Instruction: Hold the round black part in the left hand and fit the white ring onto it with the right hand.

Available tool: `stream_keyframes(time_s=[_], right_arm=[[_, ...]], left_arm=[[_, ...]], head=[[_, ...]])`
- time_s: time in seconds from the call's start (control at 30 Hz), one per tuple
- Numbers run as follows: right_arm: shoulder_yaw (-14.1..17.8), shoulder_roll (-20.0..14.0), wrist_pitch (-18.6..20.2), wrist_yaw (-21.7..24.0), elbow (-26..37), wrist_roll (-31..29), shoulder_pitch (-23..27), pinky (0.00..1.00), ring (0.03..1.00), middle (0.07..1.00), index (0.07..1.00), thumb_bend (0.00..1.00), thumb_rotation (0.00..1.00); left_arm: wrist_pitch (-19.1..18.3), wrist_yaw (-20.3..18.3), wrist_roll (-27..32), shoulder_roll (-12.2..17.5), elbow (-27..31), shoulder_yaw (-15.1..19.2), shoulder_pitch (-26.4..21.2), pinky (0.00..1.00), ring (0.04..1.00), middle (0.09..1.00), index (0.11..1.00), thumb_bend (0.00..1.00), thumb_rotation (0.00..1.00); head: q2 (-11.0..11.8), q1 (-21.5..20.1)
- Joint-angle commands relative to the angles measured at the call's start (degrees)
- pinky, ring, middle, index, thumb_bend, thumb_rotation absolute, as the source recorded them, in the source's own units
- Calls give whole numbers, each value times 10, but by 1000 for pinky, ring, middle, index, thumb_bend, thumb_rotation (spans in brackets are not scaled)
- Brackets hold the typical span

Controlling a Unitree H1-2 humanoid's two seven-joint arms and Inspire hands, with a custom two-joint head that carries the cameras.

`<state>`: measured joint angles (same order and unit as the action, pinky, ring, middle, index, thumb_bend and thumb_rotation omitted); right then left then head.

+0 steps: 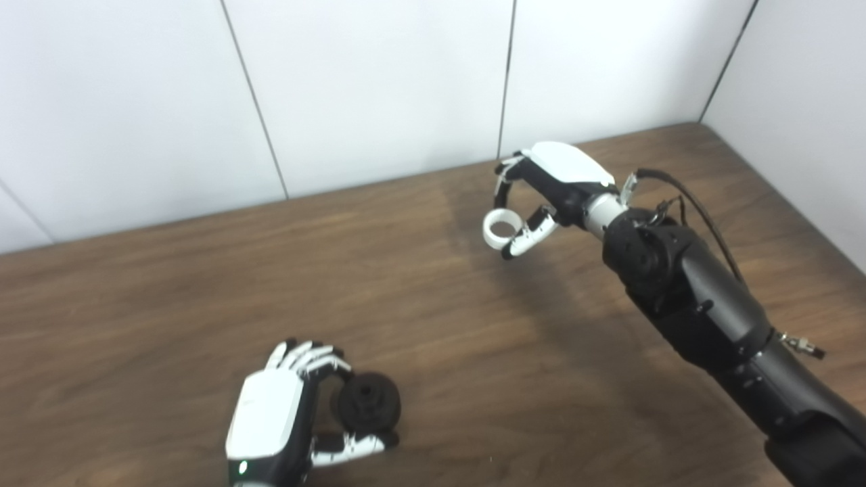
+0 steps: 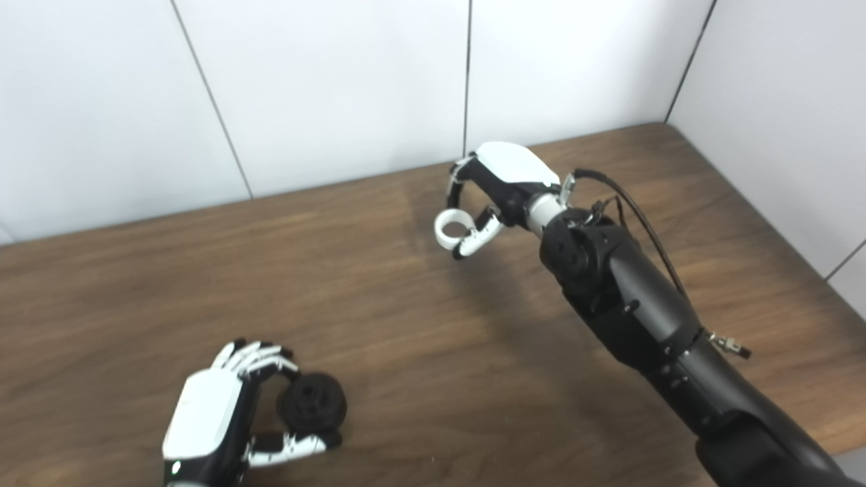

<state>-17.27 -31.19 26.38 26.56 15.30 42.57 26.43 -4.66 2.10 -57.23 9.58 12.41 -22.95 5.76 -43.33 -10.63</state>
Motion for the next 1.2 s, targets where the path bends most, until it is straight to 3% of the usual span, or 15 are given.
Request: stream_keyframes(time_s=[0.0,0.23,0.57,1.17], right_arm=[[-2,-1,0,23,47,12,15,962,942,848,488,519,138],[-6,24,5,116,134,21,2,974,945,855,487,521,137],[-24,44,-10,181,203,19,-19,977,941,858,484,523,141],[-65,91,-32,212,210,41,-30,991,952,873,485,522,142]], left_arm=[[-19,-31,-22,3,-8,-12,17,947,847,759,483,525,54],[-33,-36,-38,-8,-9,-27,11,952,854,758,483,525,54],[-63,-47,-62,-25,-9,-49,-2,953,856,767,484,524,55],[-87,-50,-70,-36,-10,-65,-16,959,854,764,483,525,56]], head=[[-4,10],[-16,49],[-34,93],[-49,112]])
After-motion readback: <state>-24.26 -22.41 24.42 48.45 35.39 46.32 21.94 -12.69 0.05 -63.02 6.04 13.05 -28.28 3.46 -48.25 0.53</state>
